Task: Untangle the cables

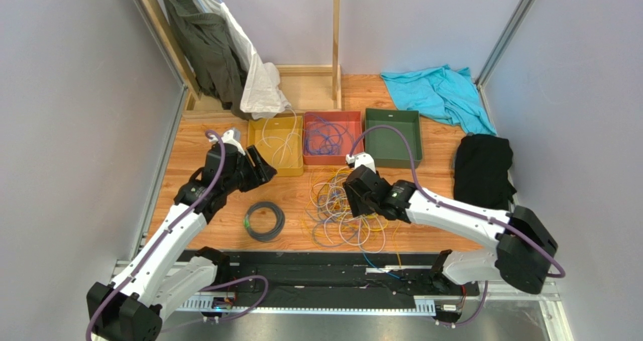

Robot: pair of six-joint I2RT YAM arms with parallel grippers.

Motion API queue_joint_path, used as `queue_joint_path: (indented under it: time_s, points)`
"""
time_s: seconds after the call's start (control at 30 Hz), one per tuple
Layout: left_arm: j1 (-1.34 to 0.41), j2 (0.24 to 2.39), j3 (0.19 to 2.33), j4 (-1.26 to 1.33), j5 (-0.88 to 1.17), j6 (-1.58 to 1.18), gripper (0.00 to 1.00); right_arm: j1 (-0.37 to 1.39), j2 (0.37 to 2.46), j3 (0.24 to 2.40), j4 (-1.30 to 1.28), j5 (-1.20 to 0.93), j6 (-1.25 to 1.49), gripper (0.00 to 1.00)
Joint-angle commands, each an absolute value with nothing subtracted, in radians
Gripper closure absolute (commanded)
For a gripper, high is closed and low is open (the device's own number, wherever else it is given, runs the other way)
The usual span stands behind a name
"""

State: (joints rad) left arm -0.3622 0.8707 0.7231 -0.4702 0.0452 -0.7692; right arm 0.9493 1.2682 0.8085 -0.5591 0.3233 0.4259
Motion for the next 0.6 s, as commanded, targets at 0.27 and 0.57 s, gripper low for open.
queue_joint_path:
  time_s: [0.27,0.57]
  points:
    - [-0.393,0.857,0.700,-0.469,0.069,-0.741,0.37,0.795,1.563,0.974,-0.480,0.268,0.410,0.68]
    - [-0.399,0.854,0.752,-0.482,0.080,-0.701,0.39,0.811,1.304,1.078,-0.610,0.285,0.426,1.00]
